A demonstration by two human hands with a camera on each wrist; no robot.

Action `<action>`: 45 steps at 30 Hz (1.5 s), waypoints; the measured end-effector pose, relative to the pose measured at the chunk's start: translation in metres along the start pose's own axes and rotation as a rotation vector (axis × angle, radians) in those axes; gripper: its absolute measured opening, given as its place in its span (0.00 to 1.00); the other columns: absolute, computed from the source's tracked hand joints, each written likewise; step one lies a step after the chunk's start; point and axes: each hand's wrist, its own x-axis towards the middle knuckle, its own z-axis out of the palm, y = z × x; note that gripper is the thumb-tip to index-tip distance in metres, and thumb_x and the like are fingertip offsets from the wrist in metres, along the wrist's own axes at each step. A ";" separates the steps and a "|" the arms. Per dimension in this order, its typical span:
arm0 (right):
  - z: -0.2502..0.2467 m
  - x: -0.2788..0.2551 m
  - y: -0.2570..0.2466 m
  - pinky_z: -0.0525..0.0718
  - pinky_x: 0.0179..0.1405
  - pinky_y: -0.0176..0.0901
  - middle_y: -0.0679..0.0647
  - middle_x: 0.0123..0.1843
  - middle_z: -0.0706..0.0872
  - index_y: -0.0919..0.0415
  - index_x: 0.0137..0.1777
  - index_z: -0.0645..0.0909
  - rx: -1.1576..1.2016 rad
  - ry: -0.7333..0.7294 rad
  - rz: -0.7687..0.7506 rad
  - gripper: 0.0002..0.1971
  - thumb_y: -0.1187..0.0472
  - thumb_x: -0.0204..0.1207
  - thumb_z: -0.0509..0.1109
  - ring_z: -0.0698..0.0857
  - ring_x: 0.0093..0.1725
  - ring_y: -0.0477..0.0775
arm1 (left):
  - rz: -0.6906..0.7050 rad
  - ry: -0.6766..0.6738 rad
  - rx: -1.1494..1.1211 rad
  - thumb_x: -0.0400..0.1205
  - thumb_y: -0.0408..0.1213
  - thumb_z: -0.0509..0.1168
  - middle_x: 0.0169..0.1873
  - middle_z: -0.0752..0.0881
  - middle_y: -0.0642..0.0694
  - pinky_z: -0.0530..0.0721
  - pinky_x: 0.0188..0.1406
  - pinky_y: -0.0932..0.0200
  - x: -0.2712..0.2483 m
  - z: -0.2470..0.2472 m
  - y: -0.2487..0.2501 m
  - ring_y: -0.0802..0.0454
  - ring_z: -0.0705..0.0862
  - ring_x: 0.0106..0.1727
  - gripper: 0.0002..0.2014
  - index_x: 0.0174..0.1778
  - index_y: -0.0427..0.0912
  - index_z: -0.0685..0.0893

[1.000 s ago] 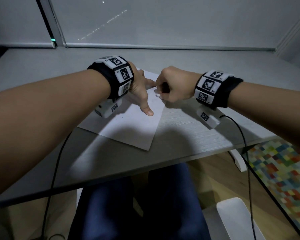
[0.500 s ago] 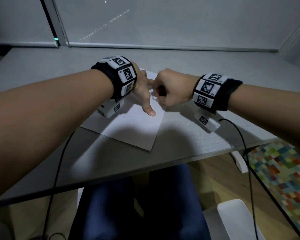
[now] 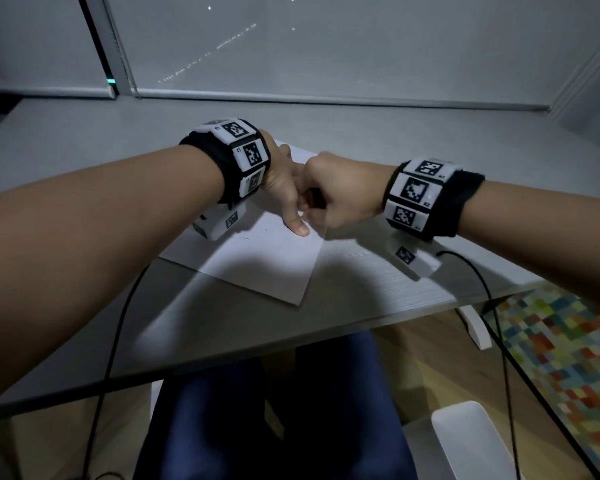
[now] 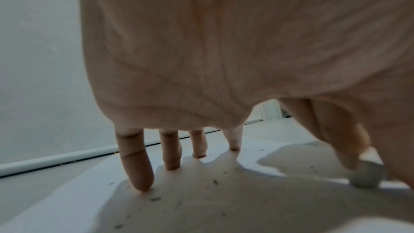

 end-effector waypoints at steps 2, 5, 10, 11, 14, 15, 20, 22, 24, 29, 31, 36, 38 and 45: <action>0.000 -0.001 0.001 0.76 0.28 0.28 0.45 0.30 0.84 0.62 0.40 0.87 0.010 0.017 -0.007 0.03 0.63 0.72 0.76 0.81 0.28 0.40 | -0.002 0.012 0.016 0.67 0.75 0.76 0.73 0.68 0.51 0.69 0.78 0.42 0.001 0.001 -0.001 0.41 0.66 0.80 0.40 0.75 0.74 0.74; -0.004 0.011 0.015 0.82 0.33 0.39 0.48 0.29 0.85 0.62 0.38 0.88 -0.042 0.070 0.096 0.06 0.59 0.73 0.76 0.82 0.27 0.43 | -0.036 0.044 0.033 0.59 0.79 0.76 0.84 0.61 0.46 0.72 0.74 0.38 0.001 0.003 -0.003 0.36 0.68 0.84 0.61 0.89 0.71 0.56; -0.019 0.024 0.027 0.82 0.36 0.41 0.44 0.29 0.85 0.59 0.38 0.90 -0.097 0.104 0.206 0.04 0.60 0.72 0.79 0.83 0.29 0.44 | 0.034 0.075 -0.075 0.57 0.77 0.79 0.91 0.57 0.52 0.68 0.80 0.38 -0.002 0.009 -0.015 0.41 0.64 0.88 0.72 0.91 0.66 0.42; -0.024 0.025 0.028 0.80 0.37 0.39 0.44 0.29 0.85 0.60 0.40 0.91 -0.094 0.109 0.212 0.03 0.61 0.73 0.78 0.83 0.30 0.44 | 0.092 0.083 -0.141 0.58 0.74 0.83 0.92 0.55 0.54 0.65 0.83 0.42 -0.003 0.012 -0.020 0.44 0.61 0.90 0.74 0.92 0.64 0.40; -0.031 0.026 0.034 0.84 0.44 0.42 0.43 0.35 0.86 0.54 0.41 0.89 -0.101 0.061 0.235 0.03 0.60 0.75 0.78 0.88 0.40 0.53 | 0.186 0.172 -0.238 0.63 0.68 0.84 0.92 0.51 0.55 0.58 0.89 0.46 -0.013 0.023 -0.039 0.50 0.56 0.91 0.72 0.93 0.60 0.40; -0.029 0.027 0.035 0.87 0.48 0.45 0.44 0.39 0.88 0.49 0.39 0.87 -0.109 0.025 0.249 0.05 0.58 0.75 0.78 0.89 0.44 0.55 | 0.193 0.216 -0.218 0.61 0.71 0.83 0.91 0.53 0.54 0.60 0.89 0.42 -0.015 0.026 -0.045 0.49 0.57 0.90 0.72 0.93 0.60 0.42; -0.018 0.018 0.036 0.81 0.48 0.43 0.43 0.39 0.86 0.55 0.43 0.86 -0.160 -0.007 0.216 0.06 0.55 0.80 0.77 0.87 0.46 0.56 | 0.092 0.199 -0.150 0.73 0.75 0.71 0.78 0.73 0.45 0.74 0.78 0.44 -0.022 0.033 -0.075 0.41 0.74 0.79 0.49 0.88 0.54 0.69; -0.018 0.013 0.032 0.83 0.48 0.43 0.49 0.43 0.90 0.57 0.45 0.88 -0.185 -0.019 0.215 0.08 0.54 0.80 0.77 0.89 0.47 0.57 | 0.107 0.197 -0.150 0.76 0.75 0.68 0.77 0.74 0.46 0.74 0.76 0.44 -0.025 0.035 -0.073 0.42 0.76 0.77 0.45 0.86 0.53 0.71; -0.021 0.014 0.025 0.87 0.48 0.46 0.51 0.44 0.91 0.56 0.45 0.88 -0.169 -0.005 0.207 0.09 0.51 0.79 0.77 0.89 0.45 0.58 | 0.114 0.214 -0.131 0.71 0.79 0.68 0.78 0.72 0.48 0.73 0.78 0.39 -0.024 0.038 -0.067 0.42 0.73 0.79 0.50 0.86 0.56 0.69; -0.013 0.038 -0.005 0.84 0.42 0.42 0.45 0.36 0.87 0.52 0.42 0.88 -0.034 0.082 0.116 0.06 0.52 0.78 0.78 0.84 0.36 0.49 | 0.134 0.226 -0.160 0.65 0.80 0.73 0.70 0.76 0.51 0.76 0.75 0.41 -0.017 0.036 -0.060 0.43 0.77 0.74 0.53 0.83 0.58 0.70; -0.003 0.045 -0.007 0.88 0.45 0.45 0.44 0.37 0.87 0.52 0.43 0.88 -0.043 0.089 0.150 0.05 0.53 0.78 0.78 0.88 0.40 0.53 | 0.152 0.236 -0.187 0.65 0.81 0.71 0.65 0.76 0.52 0.76 0.74 0.44 -0.016 0.037 -0.060 0.44 0.78 0.70 0.52 0.82 0.58 0.70; 0.004 0.046 0.001 0.93 0.47 0.53 0.43 0.35 0.86 0.52 0.39 0.87 -0.064 0.130 0.221 0.07 0.51 0.75 0.77 0.90 0.40 0.57 | 0.104 0.224 -0.142 0.57 0.89 0.65 0.62 0.73 0.53 0.77 0.74 0.38 -0.012 0.040 -0.059 0.44 0.78 0.70 0.61 0.87 0.65 0.67; 0.004 0.044 0.001 0.93 0.46 0.52 0.41 0.33 0.86 0.51 0.36 0.86 -0.046 0.132 0.207 0.06 0.53 0.72 0.78 0.90 0.39 0.54 | 0.104 0.226 -0.151 0.55 0.89 0.65 0.61 0.74 0.52 0.79 0.72 0.39 -0.010 0.040 -0.058 0.44 0.80 0.67 0.60 0.85 0.66 0.68; 0.006 0.042 0.001 0.95 0.41 0.56 0.47 0.32 0.90 0.55 0.34 0.89 -0.010 0.199 0.263 0.08 0.55 0.73 0.78 0.91 0.35 0.57 | 0.024 0.157 -0.077 0.51 0.89 0.65 0.61 0.68 0.52 0.78 0.73 0.36 -0.011 0.032 -0.051 0.41 0.77 0.74 0.65 0.88 0.72 0.62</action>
